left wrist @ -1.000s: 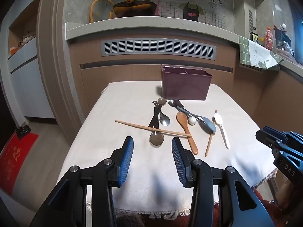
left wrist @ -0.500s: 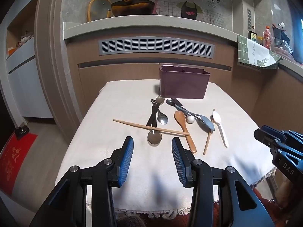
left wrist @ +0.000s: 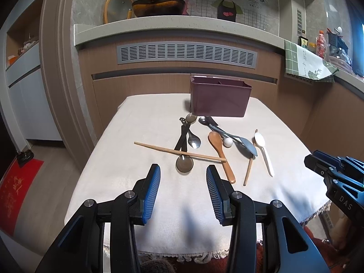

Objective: Organize utensils

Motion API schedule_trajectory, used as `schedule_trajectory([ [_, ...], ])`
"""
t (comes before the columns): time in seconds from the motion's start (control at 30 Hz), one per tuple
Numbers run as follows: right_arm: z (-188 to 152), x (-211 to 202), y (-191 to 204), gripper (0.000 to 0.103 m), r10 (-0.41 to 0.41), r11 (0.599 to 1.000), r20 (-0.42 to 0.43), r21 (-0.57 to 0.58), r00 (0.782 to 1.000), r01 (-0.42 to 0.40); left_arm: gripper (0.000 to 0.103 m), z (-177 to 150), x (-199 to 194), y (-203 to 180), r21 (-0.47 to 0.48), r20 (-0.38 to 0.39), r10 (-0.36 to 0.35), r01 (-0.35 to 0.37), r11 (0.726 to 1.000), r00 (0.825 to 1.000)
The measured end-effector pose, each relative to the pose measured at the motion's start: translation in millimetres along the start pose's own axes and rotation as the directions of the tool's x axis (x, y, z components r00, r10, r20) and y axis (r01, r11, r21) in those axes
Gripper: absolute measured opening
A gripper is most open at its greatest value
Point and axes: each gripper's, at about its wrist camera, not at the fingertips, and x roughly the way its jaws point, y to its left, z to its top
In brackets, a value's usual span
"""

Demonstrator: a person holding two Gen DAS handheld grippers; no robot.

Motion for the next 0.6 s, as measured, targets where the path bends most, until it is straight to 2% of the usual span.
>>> schedule_trajectory([
  [0.6, -0.1, 0.8, -0.8, 0.024, 0.001, 1.0, -0.009, 0.004, 1.0, -0.001, 0.043, -3.4, -3.8, -3.6, 0.0, -0.002, -0.003, 0.003, 1.0, 1.0],
])
